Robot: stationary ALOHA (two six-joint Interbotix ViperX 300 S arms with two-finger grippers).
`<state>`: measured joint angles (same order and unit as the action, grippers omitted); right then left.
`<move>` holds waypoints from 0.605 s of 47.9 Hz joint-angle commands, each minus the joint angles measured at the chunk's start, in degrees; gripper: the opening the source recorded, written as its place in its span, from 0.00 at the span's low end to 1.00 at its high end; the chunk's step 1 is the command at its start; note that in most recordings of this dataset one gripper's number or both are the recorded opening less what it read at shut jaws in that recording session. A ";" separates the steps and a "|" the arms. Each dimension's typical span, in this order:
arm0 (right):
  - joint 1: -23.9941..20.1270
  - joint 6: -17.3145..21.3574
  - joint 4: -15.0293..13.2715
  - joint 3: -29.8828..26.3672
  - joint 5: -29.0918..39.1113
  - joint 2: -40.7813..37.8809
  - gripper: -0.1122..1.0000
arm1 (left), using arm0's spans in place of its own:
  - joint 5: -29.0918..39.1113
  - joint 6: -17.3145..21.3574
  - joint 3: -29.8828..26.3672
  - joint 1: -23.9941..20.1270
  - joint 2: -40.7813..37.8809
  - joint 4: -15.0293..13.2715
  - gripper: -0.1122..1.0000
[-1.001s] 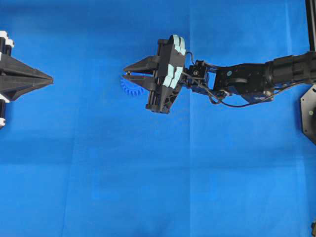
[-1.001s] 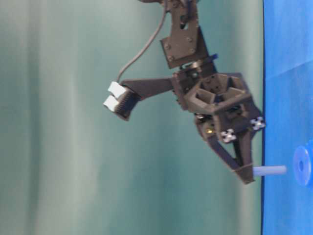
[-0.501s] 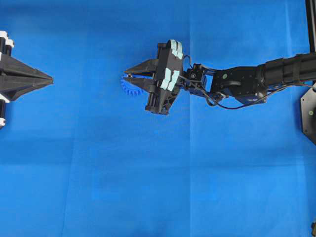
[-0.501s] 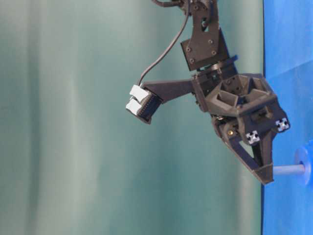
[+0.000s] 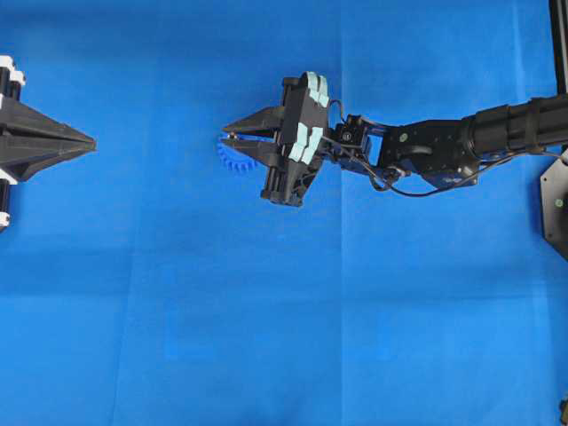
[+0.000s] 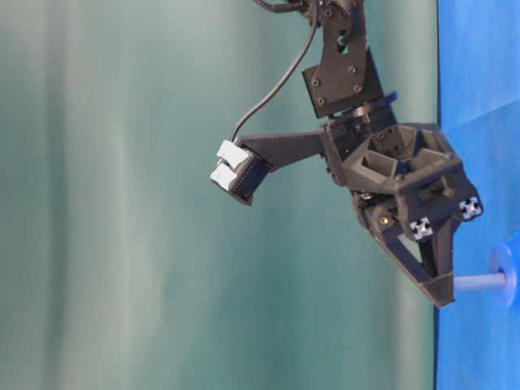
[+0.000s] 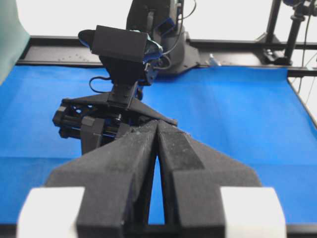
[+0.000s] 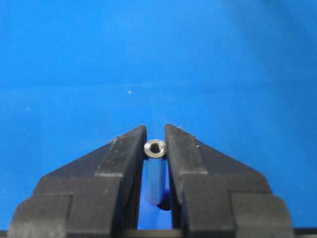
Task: Insert the shaft placed at a random location into the center hole of the small gear at another random location.
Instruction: 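Lower the shaft into the gear's center hole with the right gripper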
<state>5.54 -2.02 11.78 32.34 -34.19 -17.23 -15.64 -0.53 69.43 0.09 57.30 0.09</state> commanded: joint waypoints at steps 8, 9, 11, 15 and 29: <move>0.00 0.26 0.18 0.09 -0.35 0.53 0.12 | -0.26 0.09 -0.62 0.09 -0.18 0.00 0.10; 0.00 0.26 0.09 0.09 -0.44 0.62 0.12 | -0.26 0.09 -0.53 0.09 -0.18 0.00 0.10; 0.00 0.26 0.18 0.00 -0.44 0.79 0.12 | -0.26 0.09 -0.62 0.09 -0.18 0.00 0.10; 0.00 -0.18 -0.09 -0.09 -0.35 2.02 0.12 | -0.26 0.09 -0.53 0.09 -0.18 0.09 0.10; 0.09 -3.16 -0.26 0.44 -0.44 6.42 0.12 | -0.26 0.09 -0.62 0.09 -0.18 0.00 0.10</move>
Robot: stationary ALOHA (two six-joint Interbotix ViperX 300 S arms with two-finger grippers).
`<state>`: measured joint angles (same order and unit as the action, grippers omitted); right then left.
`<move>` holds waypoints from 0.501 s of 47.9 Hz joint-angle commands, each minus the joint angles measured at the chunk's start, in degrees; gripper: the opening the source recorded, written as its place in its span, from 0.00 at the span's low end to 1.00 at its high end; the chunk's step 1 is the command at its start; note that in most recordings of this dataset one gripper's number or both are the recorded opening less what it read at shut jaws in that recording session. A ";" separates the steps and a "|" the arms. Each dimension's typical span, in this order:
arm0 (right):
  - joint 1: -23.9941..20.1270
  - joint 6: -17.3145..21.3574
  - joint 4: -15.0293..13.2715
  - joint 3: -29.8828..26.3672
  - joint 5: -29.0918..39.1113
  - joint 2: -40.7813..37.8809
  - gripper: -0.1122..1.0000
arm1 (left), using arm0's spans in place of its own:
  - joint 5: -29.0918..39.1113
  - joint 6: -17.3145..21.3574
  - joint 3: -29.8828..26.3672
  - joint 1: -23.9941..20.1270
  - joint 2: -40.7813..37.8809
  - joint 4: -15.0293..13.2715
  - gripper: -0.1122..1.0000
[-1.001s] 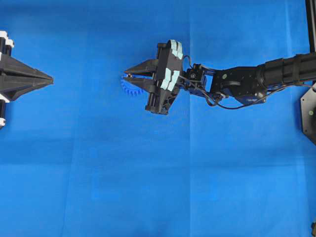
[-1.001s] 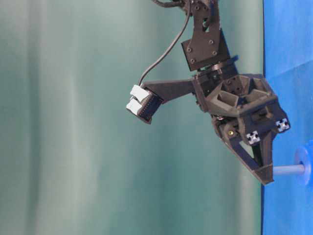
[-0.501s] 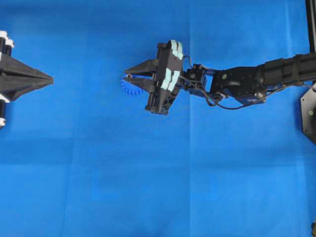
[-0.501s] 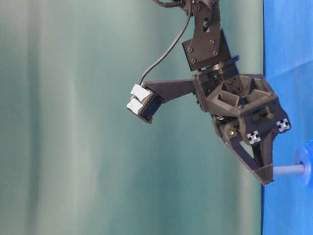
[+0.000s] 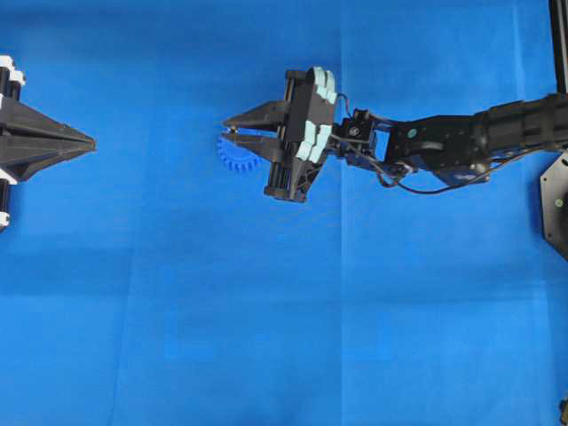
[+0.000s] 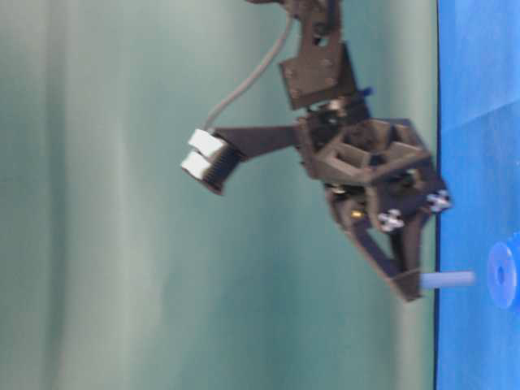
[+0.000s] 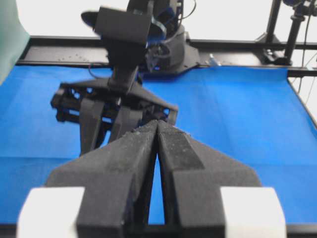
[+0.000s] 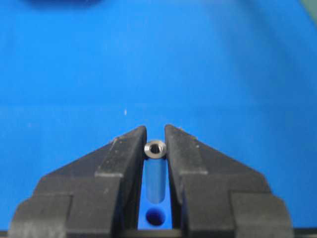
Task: Insert the shaft placed at a random location into the center hole of the small gear at another random location.
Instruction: 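Lower the shaft into the gear's center hole with the right gripper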
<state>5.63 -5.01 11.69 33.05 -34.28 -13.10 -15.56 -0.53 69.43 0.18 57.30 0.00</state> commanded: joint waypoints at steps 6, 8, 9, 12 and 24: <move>0.00 -0.18 0.00 -0.26 -0.26 1.93 0.12 | -0.35 0.09 -0.53 0.00 -0.18 0.09 0.10; -0.09 -0.09 0.09 -0.18 -0.35 1.67 0.12 | -0.35 0.09 -0.53 0.00 -0.18 0.09 0.10; -0.09 -0.09 0.09 -0.26 -0.35 1.41 0.12 | -0.35 0.09 -0.53 0.00 -0.18 0.18 0.10; -0.09 -0.09 0.35 -0.44 -0.53 0.53 0.12 | -0.35 0.09 -0.53 0.00 -0.18 0.18 0.10; -0.09 0.00 1.23 -1.14 -1.41 -2.90 0.12 | -0.35 0.09 -0.53 0.00 -0.18 0.09 0.10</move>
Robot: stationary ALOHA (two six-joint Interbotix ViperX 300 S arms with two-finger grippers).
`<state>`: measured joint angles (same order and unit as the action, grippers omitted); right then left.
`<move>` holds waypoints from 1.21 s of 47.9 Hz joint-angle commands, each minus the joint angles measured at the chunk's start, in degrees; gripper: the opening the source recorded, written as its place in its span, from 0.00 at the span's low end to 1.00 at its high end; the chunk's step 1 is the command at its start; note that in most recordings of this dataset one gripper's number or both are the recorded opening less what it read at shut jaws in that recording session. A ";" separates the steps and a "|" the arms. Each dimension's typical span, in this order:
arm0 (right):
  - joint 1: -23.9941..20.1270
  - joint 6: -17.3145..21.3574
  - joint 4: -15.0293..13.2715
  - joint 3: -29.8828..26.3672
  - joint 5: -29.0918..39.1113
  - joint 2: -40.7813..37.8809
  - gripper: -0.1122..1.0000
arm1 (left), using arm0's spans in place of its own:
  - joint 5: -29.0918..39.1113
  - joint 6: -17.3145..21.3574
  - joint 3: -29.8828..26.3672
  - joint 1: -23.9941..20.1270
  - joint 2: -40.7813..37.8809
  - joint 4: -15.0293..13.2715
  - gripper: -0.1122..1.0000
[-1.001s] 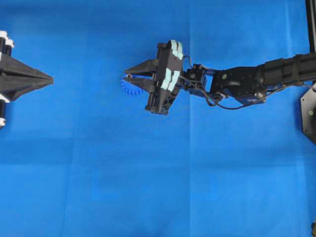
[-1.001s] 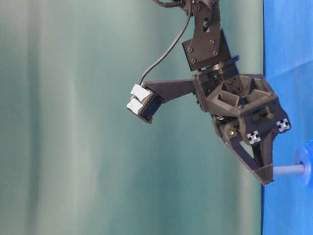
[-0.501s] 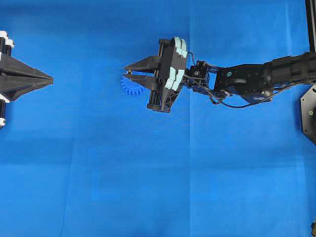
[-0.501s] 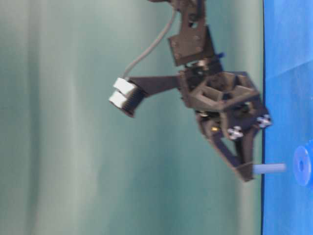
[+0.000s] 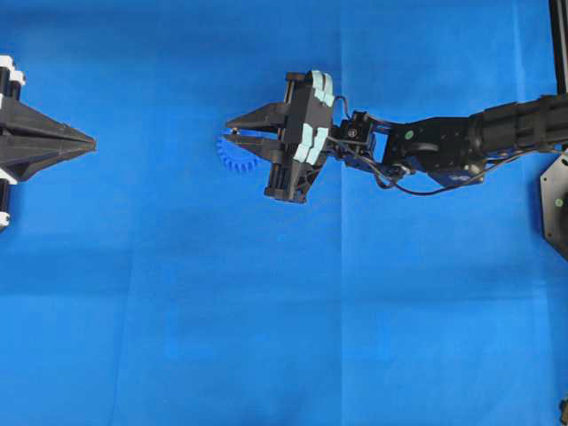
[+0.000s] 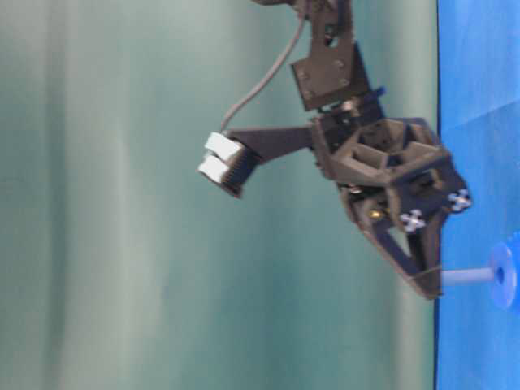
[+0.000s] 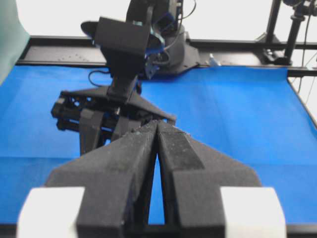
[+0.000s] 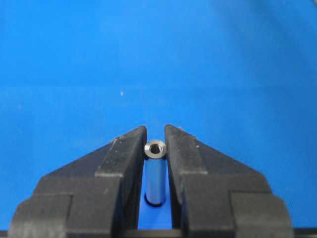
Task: Insert the shaft placed at a random location into the center hole of the small gear at another random location.
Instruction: 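Lower the shaft into the gear's center hole with the right gripper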
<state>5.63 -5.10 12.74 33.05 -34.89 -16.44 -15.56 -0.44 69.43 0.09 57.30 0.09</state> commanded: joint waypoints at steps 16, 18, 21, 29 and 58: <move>-0.09 0.09 0.35 -1.14 -1.67 -1.23 0.12 | -0.35 0.00 -0.53 0.09 -0.18 0.09 0.10; 0.00 0.18 0.53 -1.23 -1.67 -1.58 0.12 | -0.26 0.00 -0.62 0.09 -0.18 0.09 0.10; -0.09 0.26 0.70 -1.23 -1.58 -2.11 0.12 | -0.26 0.00 -0.53 0.09 -0.18 0.09 0.10; -0.09 0.53 0.79 -1.67 -1.49 -3.43 0.12 | -0.35 0.00 -0.53 0.09 -0.26 0.00 0.10; 0.00 0.62 2.55 -1.67 0.97 -3.69 0.13 | -0.35 0.00 -0.53 0.09 -0.18 0.09 0.10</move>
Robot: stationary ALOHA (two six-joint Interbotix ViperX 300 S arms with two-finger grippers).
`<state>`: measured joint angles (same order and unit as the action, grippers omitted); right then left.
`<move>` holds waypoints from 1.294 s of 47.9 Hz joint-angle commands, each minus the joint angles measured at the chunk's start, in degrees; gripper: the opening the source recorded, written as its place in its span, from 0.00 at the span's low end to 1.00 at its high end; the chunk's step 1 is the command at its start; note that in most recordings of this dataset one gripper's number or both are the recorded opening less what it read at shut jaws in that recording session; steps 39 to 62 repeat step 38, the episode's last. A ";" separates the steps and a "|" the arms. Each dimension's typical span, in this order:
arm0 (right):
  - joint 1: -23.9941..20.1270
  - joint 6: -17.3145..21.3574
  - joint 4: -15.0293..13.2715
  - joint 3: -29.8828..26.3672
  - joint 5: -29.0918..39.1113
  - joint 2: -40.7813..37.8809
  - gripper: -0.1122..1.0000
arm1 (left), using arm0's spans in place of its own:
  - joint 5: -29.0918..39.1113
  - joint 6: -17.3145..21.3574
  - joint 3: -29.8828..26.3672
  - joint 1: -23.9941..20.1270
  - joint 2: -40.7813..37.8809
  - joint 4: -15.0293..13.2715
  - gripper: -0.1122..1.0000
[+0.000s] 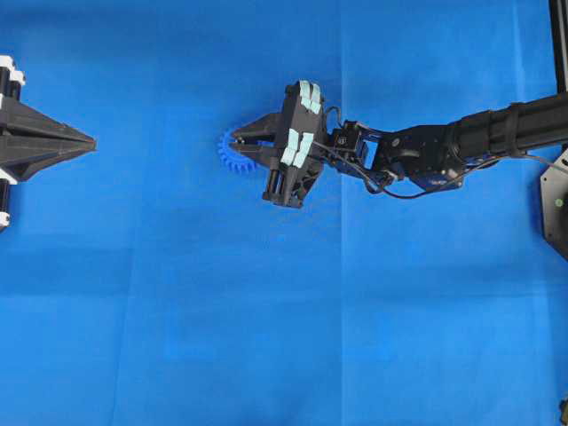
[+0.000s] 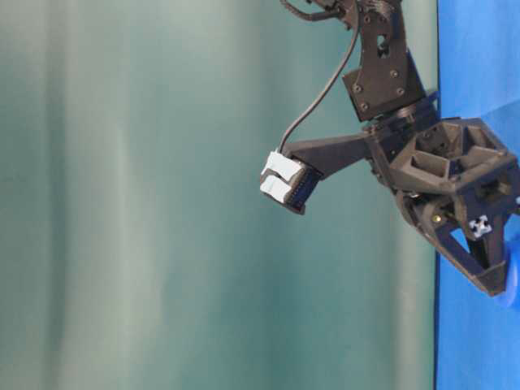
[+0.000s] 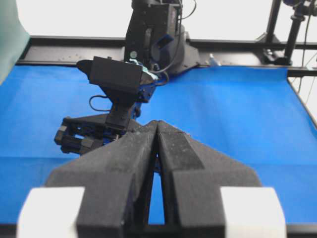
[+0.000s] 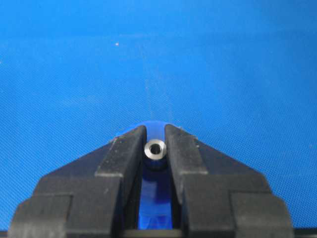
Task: Insert the shaft placed at a random location into the center hole of the small gear at another random location.
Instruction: 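Lower the shaft into the gear's center hole with the right gripper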
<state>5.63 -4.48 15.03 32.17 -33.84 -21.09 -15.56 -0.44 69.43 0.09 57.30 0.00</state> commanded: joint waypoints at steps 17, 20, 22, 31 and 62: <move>0.00 -0.09 0.35 -0.97 0.26 1.93 0.75 | -0.35 -0.09 -0.53 0.09 -0.18 0.18 0.10; 0.00 -0.09 0.35 -0.88 0.26 2.29 0.85 | -0.35 -0.09 -0.53 0.09 -0.18 0.18 0.10; 0.00 -0.18 0.35 -0.88 0.26 2.72 0.82 | -0.35 0.00 -0.53 0.09 -0.18 0.18 0.10; 0.00 -0.53 0.18 -0.53 0.70 5.98 0.75 | -0.44 -0.09 -0.53 0.09 -0.26 0.09 0.10; 0.00 -0.70 0.00 -0.18 1.67 9.05 0.75 | -0.53 -0.09 -0.62 0.09 -0.18 0.18 0.10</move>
